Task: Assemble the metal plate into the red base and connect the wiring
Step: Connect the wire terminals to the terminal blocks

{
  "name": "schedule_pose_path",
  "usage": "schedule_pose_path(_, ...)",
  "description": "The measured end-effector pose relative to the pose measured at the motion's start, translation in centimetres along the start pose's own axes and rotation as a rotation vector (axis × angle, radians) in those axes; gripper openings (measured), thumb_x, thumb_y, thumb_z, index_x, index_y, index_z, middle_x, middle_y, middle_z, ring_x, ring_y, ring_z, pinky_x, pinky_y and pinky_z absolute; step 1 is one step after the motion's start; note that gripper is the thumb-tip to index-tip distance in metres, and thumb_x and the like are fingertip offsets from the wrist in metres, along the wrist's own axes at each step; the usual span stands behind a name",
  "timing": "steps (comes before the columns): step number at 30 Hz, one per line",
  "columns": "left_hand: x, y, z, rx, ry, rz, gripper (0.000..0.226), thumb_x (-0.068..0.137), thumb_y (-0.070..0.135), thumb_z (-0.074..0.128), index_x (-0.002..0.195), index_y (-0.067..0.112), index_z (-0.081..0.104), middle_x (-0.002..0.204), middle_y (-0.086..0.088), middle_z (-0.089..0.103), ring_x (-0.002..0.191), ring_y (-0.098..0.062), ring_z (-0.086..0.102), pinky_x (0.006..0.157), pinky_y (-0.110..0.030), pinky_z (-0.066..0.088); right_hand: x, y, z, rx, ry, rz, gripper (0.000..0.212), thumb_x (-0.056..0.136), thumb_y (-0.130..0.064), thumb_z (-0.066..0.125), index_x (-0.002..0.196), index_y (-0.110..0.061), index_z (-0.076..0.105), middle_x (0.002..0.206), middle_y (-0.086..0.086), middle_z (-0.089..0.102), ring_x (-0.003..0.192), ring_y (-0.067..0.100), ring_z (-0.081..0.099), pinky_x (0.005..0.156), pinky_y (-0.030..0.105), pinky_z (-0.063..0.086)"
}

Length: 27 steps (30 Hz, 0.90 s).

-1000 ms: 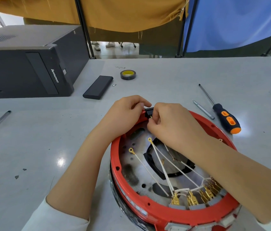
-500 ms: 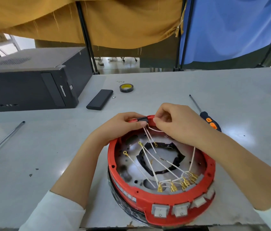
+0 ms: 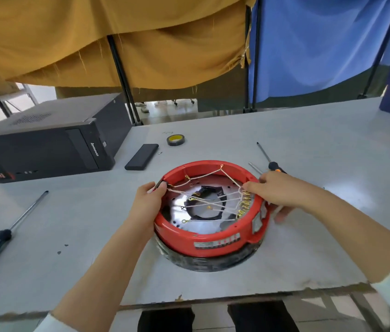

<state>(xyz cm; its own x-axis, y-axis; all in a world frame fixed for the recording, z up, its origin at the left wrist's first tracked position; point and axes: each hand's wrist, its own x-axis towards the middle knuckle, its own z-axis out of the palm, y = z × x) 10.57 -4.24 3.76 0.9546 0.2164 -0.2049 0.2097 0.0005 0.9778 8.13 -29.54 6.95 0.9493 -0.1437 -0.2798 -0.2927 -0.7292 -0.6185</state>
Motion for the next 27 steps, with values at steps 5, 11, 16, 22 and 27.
schedule_pose_path(5, -0.5, 1.2, -1.4, 0.130, -0.046, -0.115, 0.013, 0.098, 0.023, 0.055, 0.097, 0.012, 0.062, 0.084, -0.005, 0.061, 0.072, -0.018, 0.056, 0.066, -0.029, 0.045, -0.1, -0.2, -0.6, 0.029, -0.070, -0.017, 0.035, 0.092, -0.044, 0.053, 0.105, -0.012, 0.057, 0.093, 0.011, 0.070, 0.075, 0.028, 0.071, 0.069, 0.043, 0.060)
schedule_pose_path(11, -0.6, 5.4, -2.0, 0.057, -0.079, 0.063, 0.014, 0.096, 0.017, 0.058, 0.110, 0.020, 0.060, 0.089, -0.001, 0.061, 0.076, -0.014, 0.057, 0.077, -0.032, 0.047, 0.1, -2.2, -2.4, 0.213, 0.079, -0.219, 0.033, 0.092, -0.033, 0.059, 0.120, -0.018, 0.050, 0.091, 0.007, 0.067, 0.079, 0.023, 0.069, 0.068, 0.042, 0.059)
schedule_pose_path(16, -0.8, 8.5, -1.2, -0.050, 0.043, 0.186, 0.026, 0.095, 0.026, 0.052, 0.069, 0.023, 0.058, 0.064, 0.002, 0.058, 0.059, -0.016, 0.053, 0.061, -0.028, 0.044, 0.1, -4.0, -3.0, 0.392, 0.249, -0.402, 0.058, 0.093, -0.039, 0.055, 0.142, -0.023, 0.029, 0.120, 0.000, 0.060, 0.091, 0.019, 0.066, 0.086, 0.043, 0.053)
schedule_pose_path(22, -0.7, 8.1, -1.6, -0.288, 0.129, 0.253, 0.030, 0.100, 0.042, 0.044, 0.115, 0.020, 0.059, 0.104, 0.001, 0.059, 0.084, -0.011, 0.058, 0.068, -0.027, 0.047, 0.1, -4.1, -2.2, 0.765, 0.297, -0.470, 0.045, 0.096, -0.040, 0.047, 0.137, -0.024, 0.036, 0.112, -0.004, 0.053, 0.101, 0.007, 0.057, 0.077, 0.026, 0.048)
schedule_pose_path(27, -0.8, 5.3, -1.1, -0.250, 0.145, 0.278, 0.017, 0.098, 0.039, 0.051, 0.093, 0.024, 0.058, 0.092, 0.006, 0.054, 0.082, -0.011, 0.054, 0.070, -0.026, 0.046, 0.5, -2.8, -0.6, 0.819, 0.291, -0.434, 0.038, 0.097, -0.039, 0.046, 0.132, -0.025, 0.040, 0.112, 0.000, 0.051, 0.101, 0.010, 0.053, 0.098, 0.038, 0.044)
